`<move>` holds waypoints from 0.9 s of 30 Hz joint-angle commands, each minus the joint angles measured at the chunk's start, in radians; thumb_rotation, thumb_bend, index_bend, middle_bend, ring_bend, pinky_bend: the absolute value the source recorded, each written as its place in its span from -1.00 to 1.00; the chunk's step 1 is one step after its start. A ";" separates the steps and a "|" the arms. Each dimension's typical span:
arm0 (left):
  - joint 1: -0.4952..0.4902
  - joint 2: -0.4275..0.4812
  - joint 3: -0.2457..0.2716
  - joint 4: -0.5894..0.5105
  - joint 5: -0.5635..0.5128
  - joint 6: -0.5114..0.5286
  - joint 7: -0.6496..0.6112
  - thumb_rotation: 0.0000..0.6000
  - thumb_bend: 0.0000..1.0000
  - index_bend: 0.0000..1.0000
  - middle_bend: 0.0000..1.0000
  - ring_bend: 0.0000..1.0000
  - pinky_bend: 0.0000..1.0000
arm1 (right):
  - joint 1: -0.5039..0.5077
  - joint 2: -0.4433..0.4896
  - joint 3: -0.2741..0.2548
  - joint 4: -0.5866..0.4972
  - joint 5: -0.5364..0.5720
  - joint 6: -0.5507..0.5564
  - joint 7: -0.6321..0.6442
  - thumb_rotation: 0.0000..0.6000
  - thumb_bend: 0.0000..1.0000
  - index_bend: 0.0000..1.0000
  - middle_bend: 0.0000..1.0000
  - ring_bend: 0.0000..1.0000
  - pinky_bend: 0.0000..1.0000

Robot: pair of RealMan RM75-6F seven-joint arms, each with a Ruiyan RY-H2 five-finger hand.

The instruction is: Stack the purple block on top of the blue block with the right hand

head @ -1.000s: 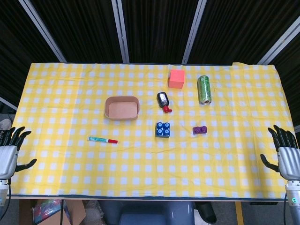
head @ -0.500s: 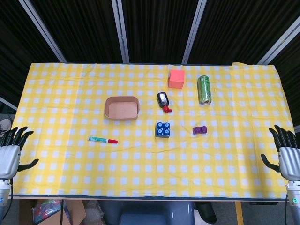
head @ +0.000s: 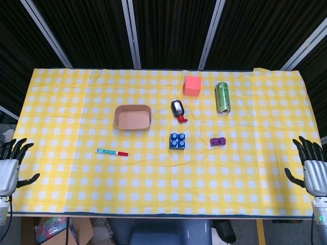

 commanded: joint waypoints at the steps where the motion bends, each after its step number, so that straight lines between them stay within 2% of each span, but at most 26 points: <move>1: 0.001 0.001 0.000 0.000 0.002 0.002 -0.006 1.00 -0.64 -0.67 -0.87 -1.00 -0.90 | -0.002 0.001 -0.001 -0.005 -0.004 0.006 -0.004 1.00 -0.25 -0.81 -1.00 -1.00 -1.00; 9: -0.005 0.002 -0.005 0.008 -0.002 -0.009 -0.029 1.00 -0.64 -0.67 -0.87 -1.00 -0.90 | 0.022 0.003 -0.013 -0.039 -0.019 -0.036 -0.044 1.00 -0.25 -0.72 -1.00 -1.00 -1.00; 12: -0.004 0.003 -0.007 0.008 -0.002 -0.006 -0.036 1.00 -0.64 -0.67 -0.87 -1.00 -0.90 | 0.081 -0.005 -0.011 -0.062 -0.017 -0.132 -0.077 1.00 -0.25 -0.69 -1.00 -1.00 -1.00; 16: -0.004 0.004 -0.009 0.009 -0.002 -0.006 -0.041 1.00 -0.64 -0.67 -0.87 -1.00 -0.90 | 0.169 -0.029 0.019 -0.063 0.036 -0.280 -0.097 1.00 -0.25 -0.61 -1.00 -1.00 -1.00; 27: -0.006 0.001 -0.015 0.018 -0.028 -0.017 -0.029 1.00 -0.64 -0.67 -0.87 -1.00 -0.90 | 0.327 -0.113 0.068 -0.008 0.150 -0.509 -0.188 1.00 -0.25 -0.54 -1.00 -1.00 -1.00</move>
